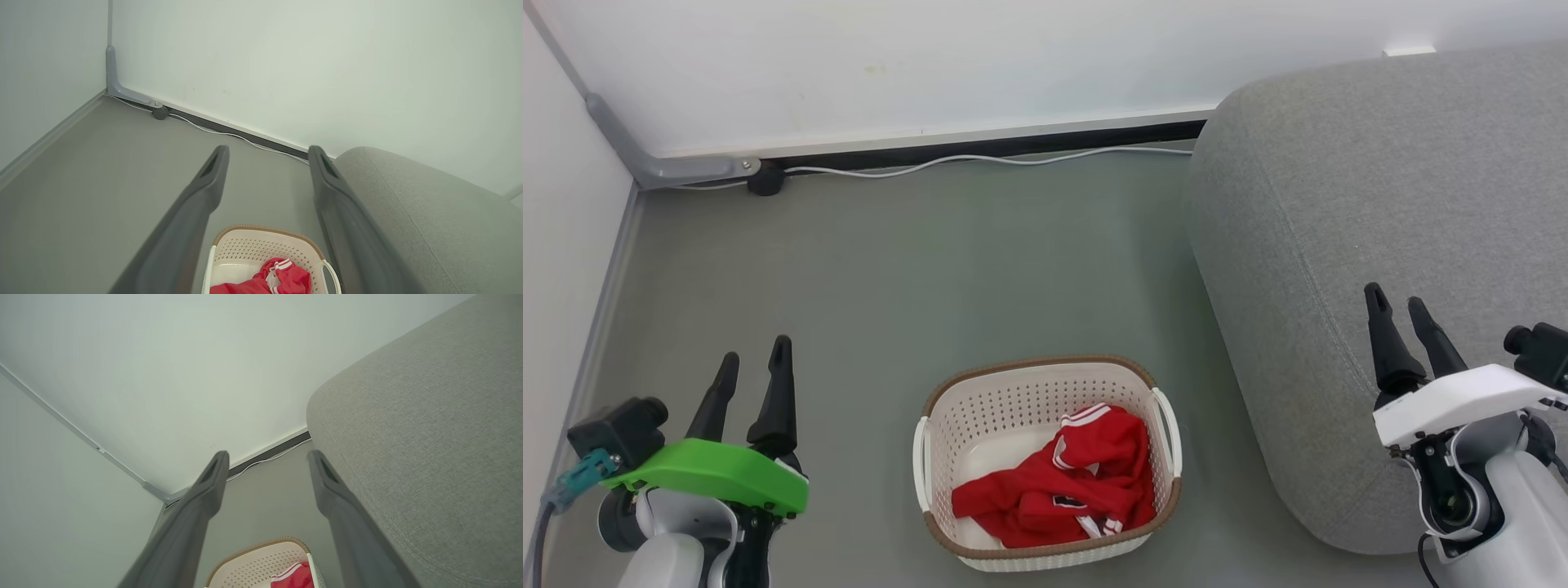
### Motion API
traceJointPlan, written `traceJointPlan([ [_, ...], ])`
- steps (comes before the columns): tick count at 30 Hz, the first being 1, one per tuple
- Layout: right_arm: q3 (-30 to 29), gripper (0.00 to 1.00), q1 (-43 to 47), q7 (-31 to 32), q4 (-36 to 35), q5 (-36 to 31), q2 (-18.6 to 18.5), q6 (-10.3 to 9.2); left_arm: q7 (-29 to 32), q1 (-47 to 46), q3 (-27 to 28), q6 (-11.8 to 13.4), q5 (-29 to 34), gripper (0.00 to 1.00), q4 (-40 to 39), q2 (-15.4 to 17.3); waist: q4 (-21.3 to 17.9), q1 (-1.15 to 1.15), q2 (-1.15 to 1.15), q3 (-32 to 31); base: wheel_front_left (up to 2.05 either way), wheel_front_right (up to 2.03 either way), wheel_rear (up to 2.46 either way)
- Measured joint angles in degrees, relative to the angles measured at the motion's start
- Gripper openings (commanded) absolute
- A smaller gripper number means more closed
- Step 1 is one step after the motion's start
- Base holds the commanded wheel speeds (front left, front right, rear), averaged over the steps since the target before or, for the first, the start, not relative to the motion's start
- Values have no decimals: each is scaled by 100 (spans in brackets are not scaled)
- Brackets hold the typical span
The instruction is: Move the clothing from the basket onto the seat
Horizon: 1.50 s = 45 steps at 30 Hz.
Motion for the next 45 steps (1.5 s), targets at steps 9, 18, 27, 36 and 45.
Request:
traceJointPlan([
  [9, 192, 100, -52, -167, 42, -598, -75, -108, -160, -10, -202, 140, 680, 100, 53, 69, 10, 0, 0, 7, 0, 0, 0],
  [18, 353, 100, -58, -332, 98, -1239, -126, -208, -299, -10, -360, 302, 1198, 100, 154, 74, 22, 0, 0, 20, 0, 0, 0],
  [27, 490, 100, -120, -561, 132, -1919, -183, -319, -415, -13, -457, 444, 1786, 100, 247, 75, 22, 0, 0, 53, 0, 0, 0],
  [36, 538, 100, -149, -739, 158, -2419, -221, -406, -563, -14, -494, 593, 2254, 100, 313, 68, 26, 0, 0, 52, 0, 0, 0],
  [45, 509, 100, -149, -842, 187, -2615, -177, -404, -648, -15, -531, 636, 2494, 100, 357, 64, 40, 0, 0, 55, 0, 0, 0],
])
